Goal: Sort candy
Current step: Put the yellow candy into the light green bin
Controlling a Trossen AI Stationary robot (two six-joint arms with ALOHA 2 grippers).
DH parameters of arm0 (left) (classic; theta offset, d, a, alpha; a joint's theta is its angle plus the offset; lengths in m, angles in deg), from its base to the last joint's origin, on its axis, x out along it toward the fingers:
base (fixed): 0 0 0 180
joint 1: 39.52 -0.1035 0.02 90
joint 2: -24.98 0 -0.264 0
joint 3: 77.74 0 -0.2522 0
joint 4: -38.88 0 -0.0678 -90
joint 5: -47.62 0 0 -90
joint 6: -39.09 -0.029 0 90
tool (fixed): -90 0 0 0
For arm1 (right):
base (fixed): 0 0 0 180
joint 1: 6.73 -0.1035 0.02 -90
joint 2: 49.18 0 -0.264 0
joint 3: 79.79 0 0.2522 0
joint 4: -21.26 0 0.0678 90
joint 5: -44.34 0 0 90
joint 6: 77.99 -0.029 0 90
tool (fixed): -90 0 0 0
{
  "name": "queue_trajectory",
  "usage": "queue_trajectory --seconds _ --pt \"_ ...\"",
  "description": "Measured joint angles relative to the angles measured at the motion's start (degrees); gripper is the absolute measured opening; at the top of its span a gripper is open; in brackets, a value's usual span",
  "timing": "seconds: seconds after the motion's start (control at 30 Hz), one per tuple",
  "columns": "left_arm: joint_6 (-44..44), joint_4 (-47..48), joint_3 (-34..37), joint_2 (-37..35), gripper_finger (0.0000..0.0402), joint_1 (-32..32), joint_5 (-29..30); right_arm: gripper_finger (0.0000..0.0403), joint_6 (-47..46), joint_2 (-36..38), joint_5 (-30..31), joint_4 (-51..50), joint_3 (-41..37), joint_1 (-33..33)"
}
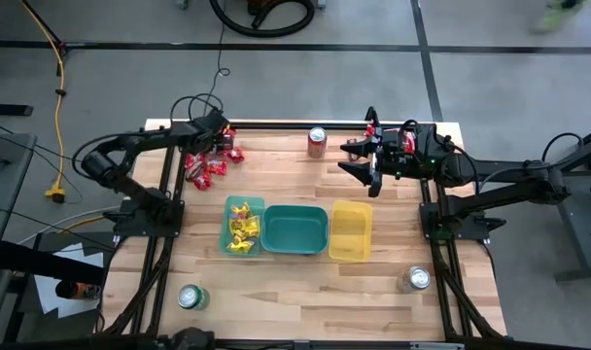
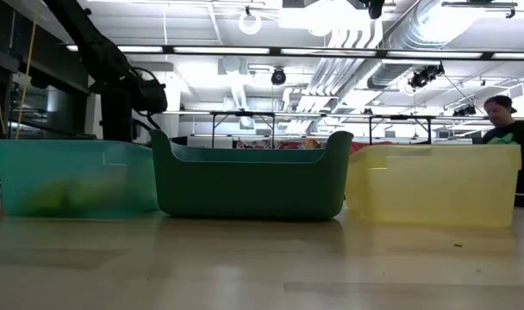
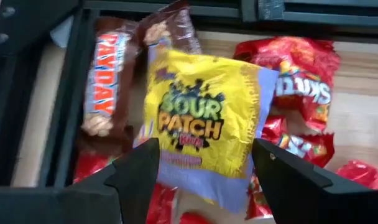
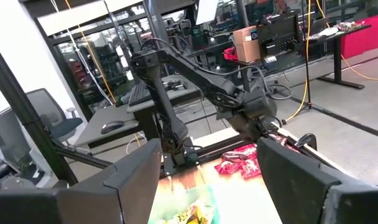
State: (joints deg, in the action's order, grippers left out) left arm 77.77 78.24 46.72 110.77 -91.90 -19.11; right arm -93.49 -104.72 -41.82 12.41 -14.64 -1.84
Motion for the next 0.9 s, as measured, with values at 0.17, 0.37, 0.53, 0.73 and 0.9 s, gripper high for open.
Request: queue_trajectory --seconds 0.17,0.37,0.53,0.73,0.9 --pt "-0.3 -0.4 0.0 1.1 0.0238 0.8 2.2 0.0261 0.0 0.0 0.9 0.0 0.0 0.0" --pt "-3.1 1.1 0.0 2.7 0.015 1.9 3.3 0.0261 -0.1 0.0 1.8 0.0 0.0 0.0" --pt "-5.8 3.3 0.0 2.8 0.0015 2.3 2.3 0.0261 -0.1 0.0 1.8 0.0 0.0 0.0" --pt "-7.4 5.5 0.0 -1.2 0.0002 2.3 -1.7 0.0261 -0.1 0.0 1.8 0.0 0.0 0.0" --pt "-7.5 4.8 0.0 -10.7 0.0 2.3 -2.4 0.0261 -0.1 0.0 1.8 0.0 0.0 0.0"
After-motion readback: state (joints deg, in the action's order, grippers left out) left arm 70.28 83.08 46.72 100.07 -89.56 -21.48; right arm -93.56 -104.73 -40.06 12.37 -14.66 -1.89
